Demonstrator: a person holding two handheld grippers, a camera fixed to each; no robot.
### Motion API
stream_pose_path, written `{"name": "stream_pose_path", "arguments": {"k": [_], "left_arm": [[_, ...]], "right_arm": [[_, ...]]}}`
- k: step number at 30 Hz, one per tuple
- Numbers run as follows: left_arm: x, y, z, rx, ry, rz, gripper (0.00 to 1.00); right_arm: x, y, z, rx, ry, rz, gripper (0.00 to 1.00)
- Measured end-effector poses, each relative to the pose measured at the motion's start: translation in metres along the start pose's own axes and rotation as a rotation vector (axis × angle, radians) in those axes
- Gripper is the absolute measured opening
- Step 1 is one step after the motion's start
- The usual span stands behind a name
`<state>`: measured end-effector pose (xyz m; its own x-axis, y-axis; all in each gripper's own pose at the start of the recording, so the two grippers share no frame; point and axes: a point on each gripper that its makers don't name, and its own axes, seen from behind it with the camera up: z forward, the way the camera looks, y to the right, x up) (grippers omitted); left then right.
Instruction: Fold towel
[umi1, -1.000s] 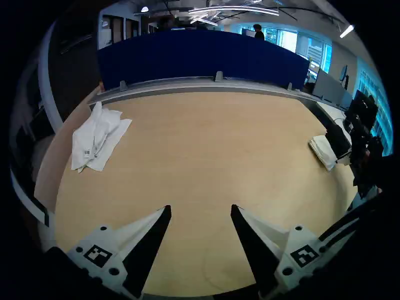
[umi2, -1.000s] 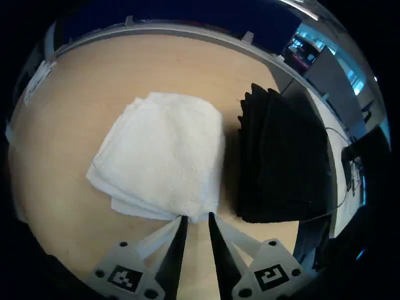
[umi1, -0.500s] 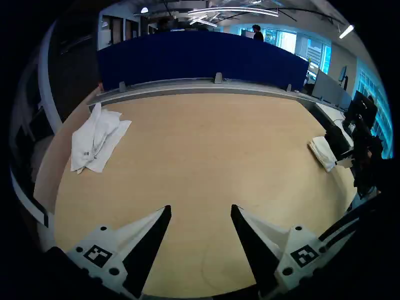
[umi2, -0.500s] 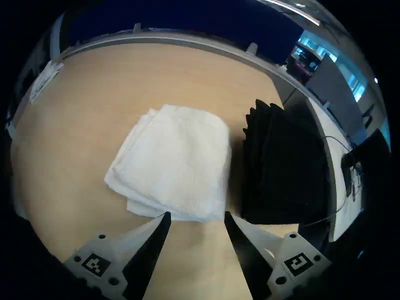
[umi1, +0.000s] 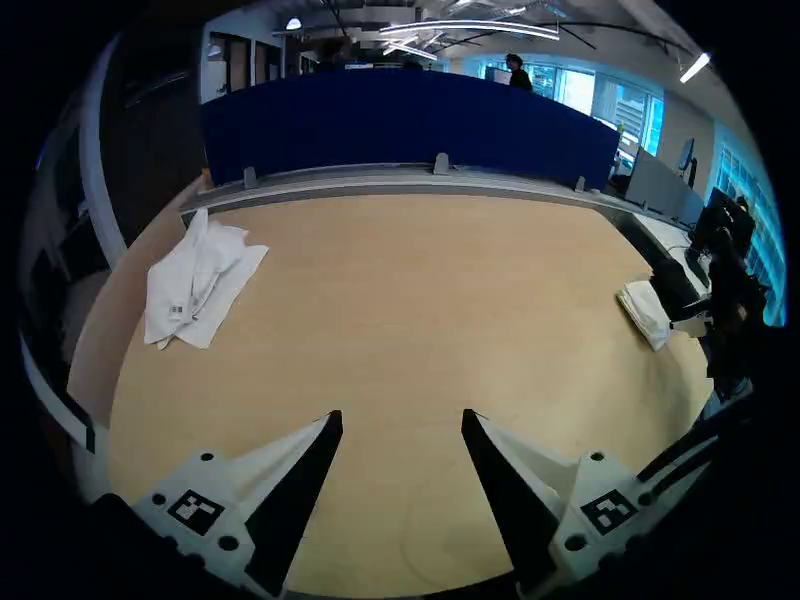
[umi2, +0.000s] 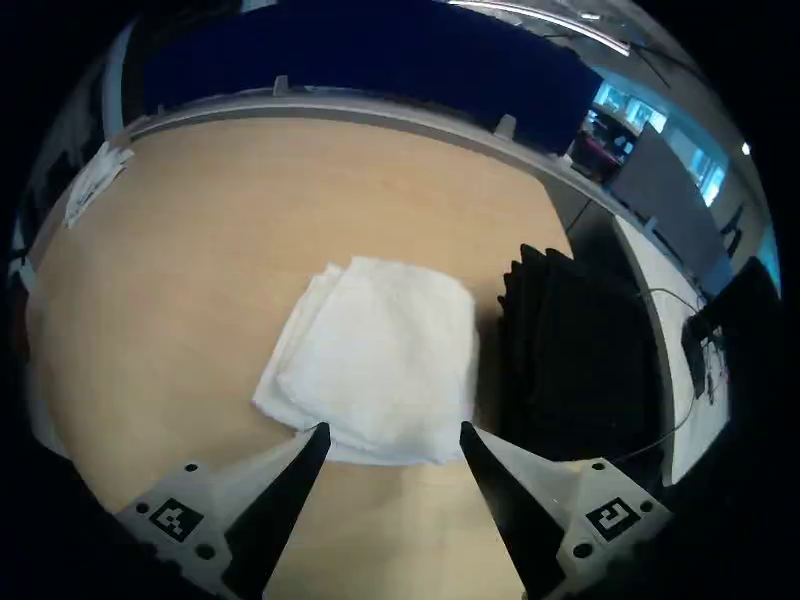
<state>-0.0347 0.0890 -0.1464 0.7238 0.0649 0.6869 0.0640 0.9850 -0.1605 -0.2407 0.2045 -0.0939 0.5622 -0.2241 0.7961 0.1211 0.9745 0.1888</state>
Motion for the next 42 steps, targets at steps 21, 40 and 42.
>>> {"name": "stream_pose_path", "arguments": {"k": [21, 40, 42], "left_arm": [[0.021, -0.015, 0.007, 0.000, 0.065, 0.005, 0.88], [0.083, -0.034, 0.010, 0.041, 0.282, 0.006, 0.88], [0.092, -0.039, 0.008, 0.053, 0.314, 0.004, 0.88]], "right_arm": [[0.109, -0.015, -0.058, -0.075, 0.430, 0.150, 1.00], [0.190, -0.053, -0.124, -0.066, 0.717, 0.192, 1.00], [0.198, -0.058, -0.130, -0.068, 0.737, 0.188, 1.00]]}}
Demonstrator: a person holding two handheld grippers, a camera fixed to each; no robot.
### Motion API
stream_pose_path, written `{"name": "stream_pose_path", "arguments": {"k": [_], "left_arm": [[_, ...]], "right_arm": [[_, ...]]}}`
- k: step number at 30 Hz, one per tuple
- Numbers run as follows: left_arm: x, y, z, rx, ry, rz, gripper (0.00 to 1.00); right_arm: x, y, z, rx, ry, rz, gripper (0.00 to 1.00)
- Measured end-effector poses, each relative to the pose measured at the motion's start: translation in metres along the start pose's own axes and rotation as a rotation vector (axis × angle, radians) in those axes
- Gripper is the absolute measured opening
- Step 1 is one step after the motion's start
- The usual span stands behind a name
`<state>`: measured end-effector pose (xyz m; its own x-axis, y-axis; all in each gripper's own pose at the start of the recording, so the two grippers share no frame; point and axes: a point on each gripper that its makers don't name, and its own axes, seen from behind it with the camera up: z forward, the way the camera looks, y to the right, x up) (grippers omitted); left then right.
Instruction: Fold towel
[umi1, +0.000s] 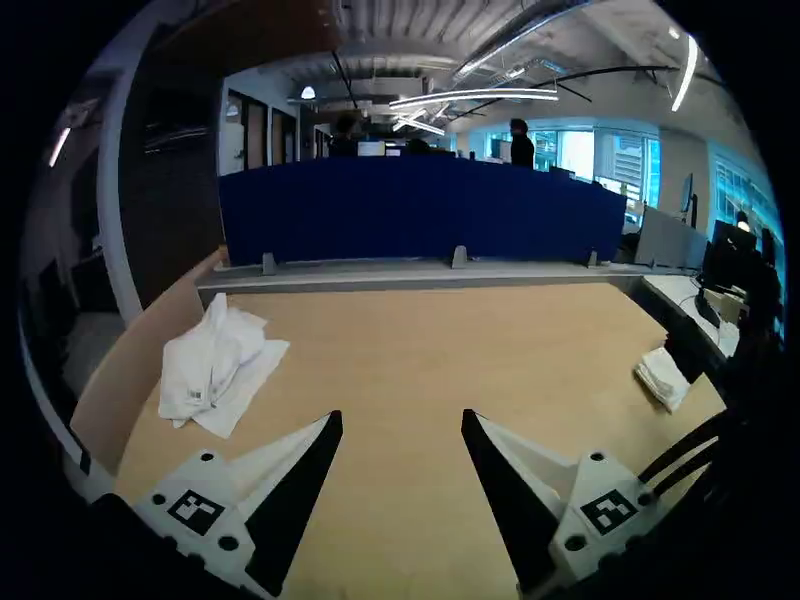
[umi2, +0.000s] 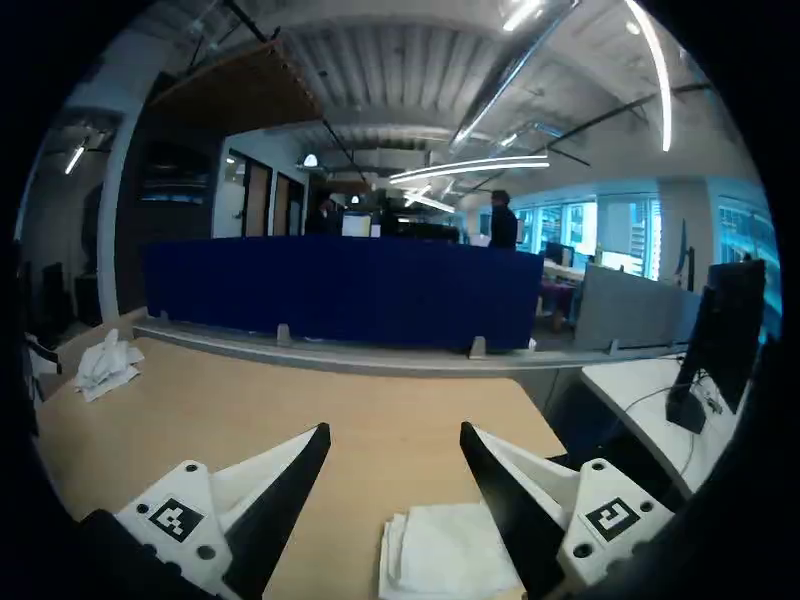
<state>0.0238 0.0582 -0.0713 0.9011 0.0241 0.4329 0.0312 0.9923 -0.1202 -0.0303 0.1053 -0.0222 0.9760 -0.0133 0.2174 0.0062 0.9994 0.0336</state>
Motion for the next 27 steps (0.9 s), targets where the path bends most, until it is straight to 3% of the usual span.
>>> {"name": "stream_pose_path", "arguments": {"k": [11, 17, 27], "left_arm": [[0.046, -0.030, 0.007, 0.081, 0.176, -0.023, 0.88], [0.069, -0.036, 0.007, 0.093, 0.258, -0.010, 0.88], [0.090, -0.043, 0.007, 0.103, 0.326, -0.008, 0.88]], "right_arm": [[0.034, -0.028, -0.001, -0.019, 0.085, -0.003, 1.00], [0.045, -0.038, 0.000, -0.039, 0.109, 0.023, 1.00], [0.063, -0.068, 0.000, -0.024, 0.149, 0.039, 1.00]]}}
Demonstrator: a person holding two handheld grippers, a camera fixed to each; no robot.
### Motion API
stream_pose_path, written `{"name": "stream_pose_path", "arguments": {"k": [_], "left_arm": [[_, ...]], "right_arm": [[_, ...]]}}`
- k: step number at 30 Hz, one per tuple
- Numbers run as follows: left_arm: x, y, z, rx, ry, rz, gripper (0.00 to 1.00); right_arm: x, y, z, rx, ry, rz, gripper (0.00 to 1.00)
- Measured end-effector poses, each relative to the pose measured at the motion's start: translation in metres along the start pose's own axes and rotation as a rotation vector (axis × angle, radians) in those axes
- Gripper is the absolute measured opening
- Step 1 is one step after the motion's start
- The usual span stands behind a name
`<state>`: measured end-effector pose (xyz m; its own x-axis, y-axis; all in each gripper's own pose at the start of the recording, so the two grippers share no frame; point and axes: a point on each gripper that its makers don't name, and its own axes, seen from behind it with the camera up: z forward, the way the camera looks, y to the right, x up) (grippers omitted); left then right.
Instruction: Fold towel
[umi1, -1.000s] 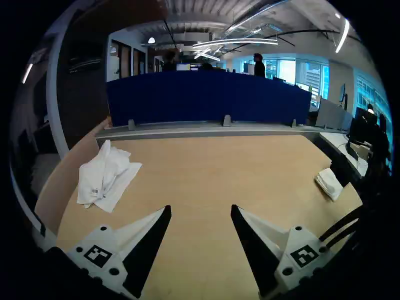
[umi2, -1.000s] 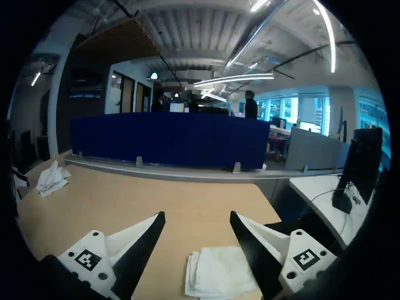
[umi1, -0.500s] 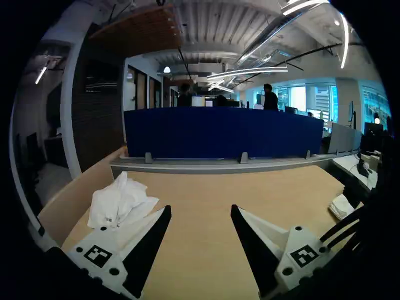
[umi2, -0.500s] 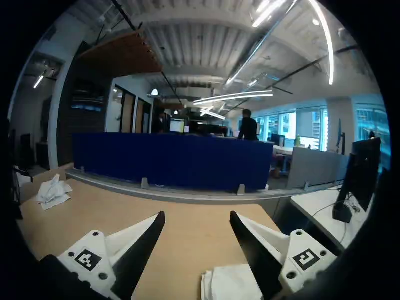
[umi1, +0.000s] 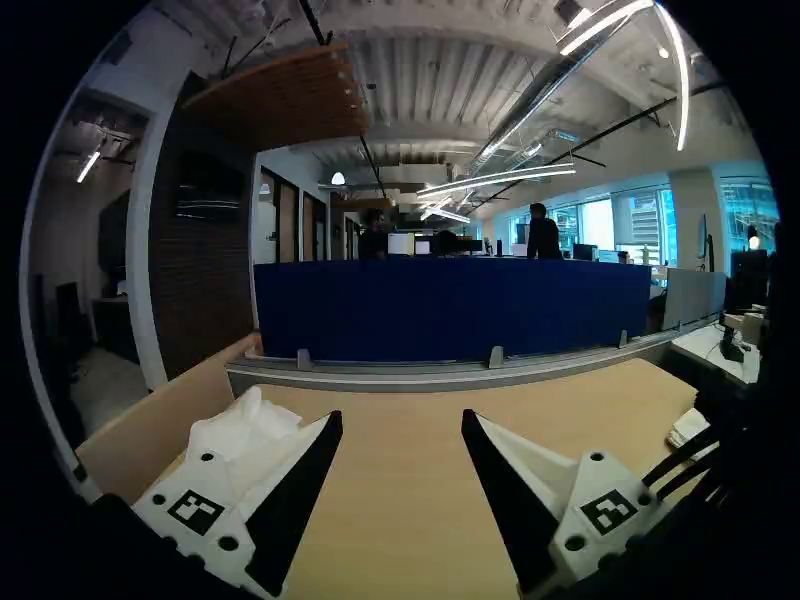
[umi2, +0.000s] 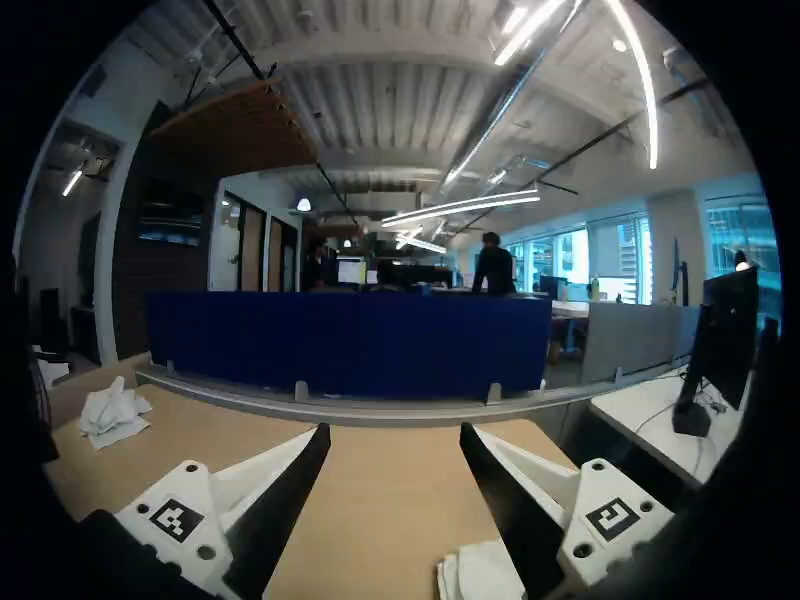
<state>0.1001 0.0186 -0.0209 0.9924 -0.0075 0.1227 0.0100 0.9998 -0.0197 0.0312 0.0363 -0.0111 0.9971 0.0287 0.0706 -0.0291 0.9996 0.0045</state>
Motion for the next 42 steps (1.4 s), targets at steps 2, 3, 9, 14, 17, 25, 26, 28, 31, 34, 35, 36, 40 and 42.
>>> {"name": "stream_pose_path", "arguments": {"k": [2, 3, 9, 14, 17, 25, 26, 28, 31, 34, 35, 36, 40, 42], "left_arm": [[0.003, -0.001, 0.001, 0.001, 0.012, -0.003, 0.88], [0.004, -0.001, 0.002, 0.000, 0.017, -0.004, 0.88], [0.010, -0.005, 0.006, -0.001, 0.047, -0.002, 0.88], [0.011, -0.011, 0.011, -0.001, 0.061, -0.012, 0.88], [0.010, -0.013, 0.013, -0.004, 0.067, -0.016, 0.88], [-0.006, -0.013, 0.018, -0.016, 0.083, -0.028, 0.88], [-0.009, -0.013, 0.018, -0.018, 0.084, -0.032, 0.88], [-0.018, -0.013, 0.019, -0.021, 0.083, -0.034, 0.88], [-0.030, -0.014, 0.021, -0.022, 0.083, -0.029, 0.88], [-0.042, -0.015, 0.023, -0.020, 0.087, -0.015, 0.88], [-0.047, -0.014, 0.024, -0.019, 0.089, -0.010, 0.88], [-0.051, -0.015, 0.025, -0.017, 0.090, -0.005, 0.88], [-0.066, -0.016, 0.027, -0.010, 0.094, 0.011, 0.88], [-0.074, -0.016, 0.028, -0.007, 0.099, 0.015, 0.88]], "right_arm": [[0.003, -0.010, 0.002, 0.005, 0.009, -0.004, 1.00], [0.004, -0.014, 0.003, 0.008, 0.012, -0.004, 1.00], [0.003, -0.036, 0.012, 0.024, 0.016, 0.003, 1.00], [0.001, -0.047, 0.015, 0.027, 0.011, -0.018, 1.00], [0.001, -0.053, 0.015, 0.028, 0.006, -0.029, 1.00], [0.002, -0.064, 0.014, 0.024, 0.007, -0.022, 1.00], [0.001, -0.066, 0.014, 0.026, 0.007, -0.020, 1.00], [-0.001, -0.069, 0.014, 0.027, 0.007, -0.019, 1.00], [-0.005, -0.075, 0.014, 0.030, 0.007, -0.019, 1.00], [-0.012, -0.083, 0.013, 0.037, 0.004, -0.026, 1.00], [-0.014, -0.086, 0.012, 0.040, 0.002, -0.030, 1.00], [-0.017, -0.088, 0.012, 0.043, 0.000, -0.034, 1.00], [-0.026, -0.093, 0.010, 0.051, -0.007, -0.051, 1.00], [-0.030, -0.095, 0.010, 0.050, -0.008, -0.053, 1.00]]}}
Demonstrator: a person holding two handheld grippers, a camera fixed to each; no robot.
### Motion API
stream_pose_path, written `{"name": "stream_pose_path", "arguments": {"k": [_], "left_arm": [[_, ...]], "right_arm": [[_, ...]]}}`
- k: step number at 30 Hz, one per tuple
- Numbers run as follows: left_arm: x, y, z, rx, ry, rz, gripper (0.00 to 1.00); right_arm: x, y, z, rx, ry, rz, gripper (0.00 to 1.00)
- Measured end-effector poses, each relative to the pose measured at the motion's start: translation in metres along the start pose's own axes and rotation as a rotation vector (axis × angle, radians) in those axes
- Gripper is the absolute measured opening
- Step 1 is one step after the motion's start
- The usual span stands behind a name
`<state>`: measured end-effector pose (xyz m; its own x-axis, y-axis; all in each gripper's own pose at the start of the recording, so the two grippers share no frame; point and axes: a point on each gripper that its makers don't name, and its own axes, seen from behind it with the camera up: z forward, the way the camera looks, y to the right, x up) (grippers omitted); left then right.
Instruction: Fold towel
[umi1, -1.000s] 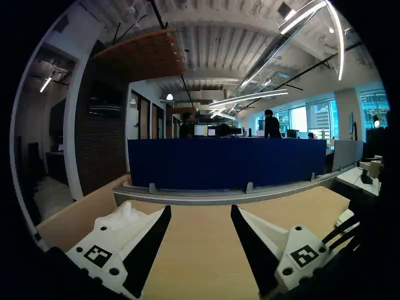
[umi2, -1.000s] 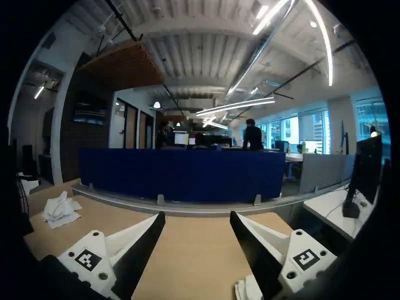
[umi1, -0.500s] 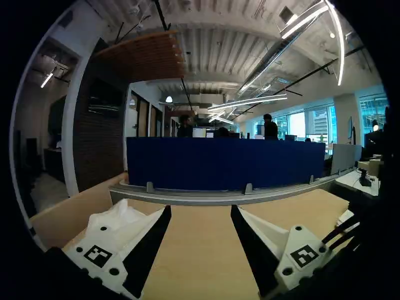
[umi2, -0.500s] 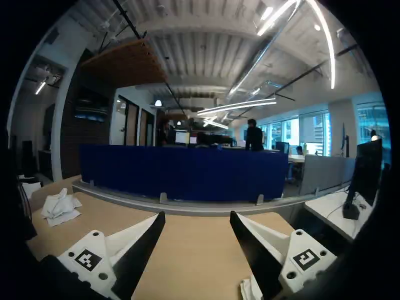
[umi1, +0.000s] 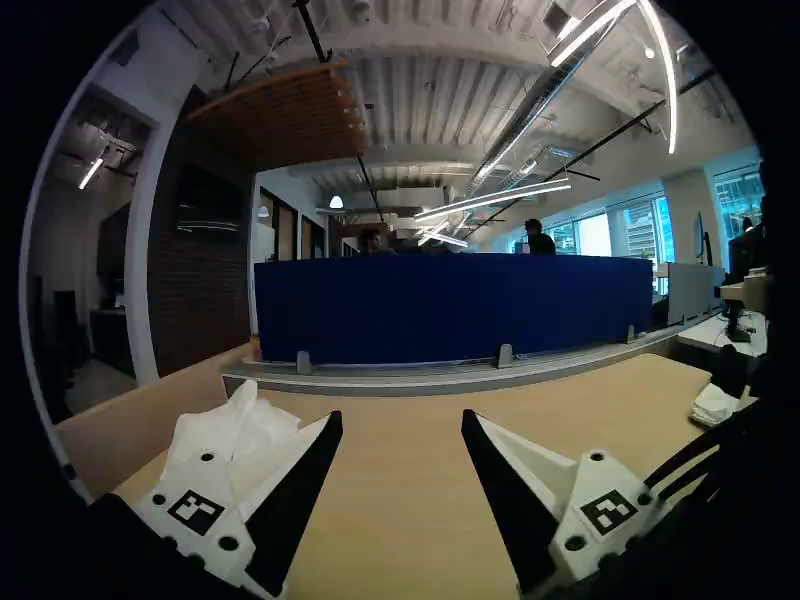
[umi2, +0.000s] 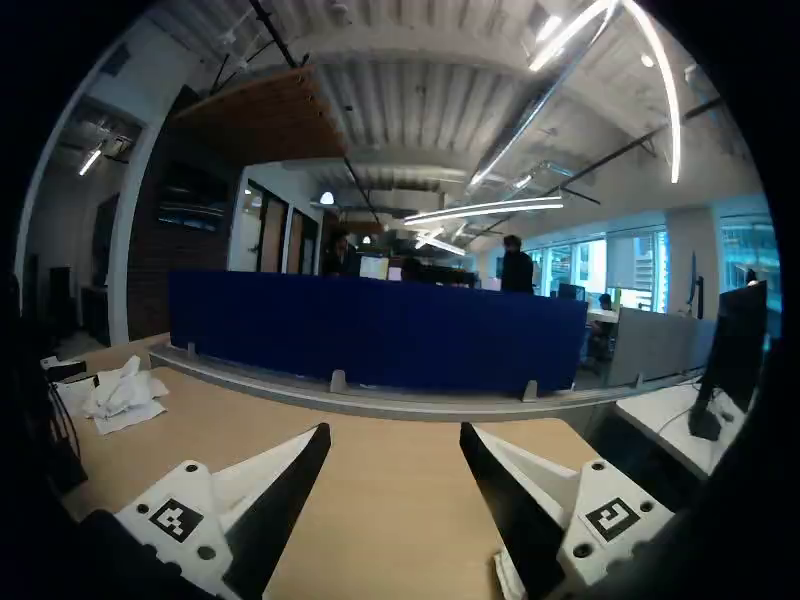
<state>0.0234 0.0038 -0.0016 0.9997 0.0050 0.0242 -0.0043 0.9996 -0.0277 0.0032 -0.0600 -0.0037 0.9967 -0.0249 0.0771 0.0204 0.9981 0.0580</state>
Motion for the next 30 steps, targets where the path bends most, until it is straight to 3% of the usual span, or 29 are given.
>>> {"name": "stream_pose_path", "arguments": {"k": [11, 30], "left_arm": [[-0.021, 0.000, 0.002, 0.012, 0.033, 0.006, 0.88], [-0.067, -0.007, 0.003, 0.040, 0.051, -0.021, 0.88]], "right_arm": [[-0.007, -0.011, 0.006, 0.018, 0.011, 0.017, 1.00], [-0.018, 0.006, 0.008, -0.015, 0.030, 0.019, 1.00]]}}
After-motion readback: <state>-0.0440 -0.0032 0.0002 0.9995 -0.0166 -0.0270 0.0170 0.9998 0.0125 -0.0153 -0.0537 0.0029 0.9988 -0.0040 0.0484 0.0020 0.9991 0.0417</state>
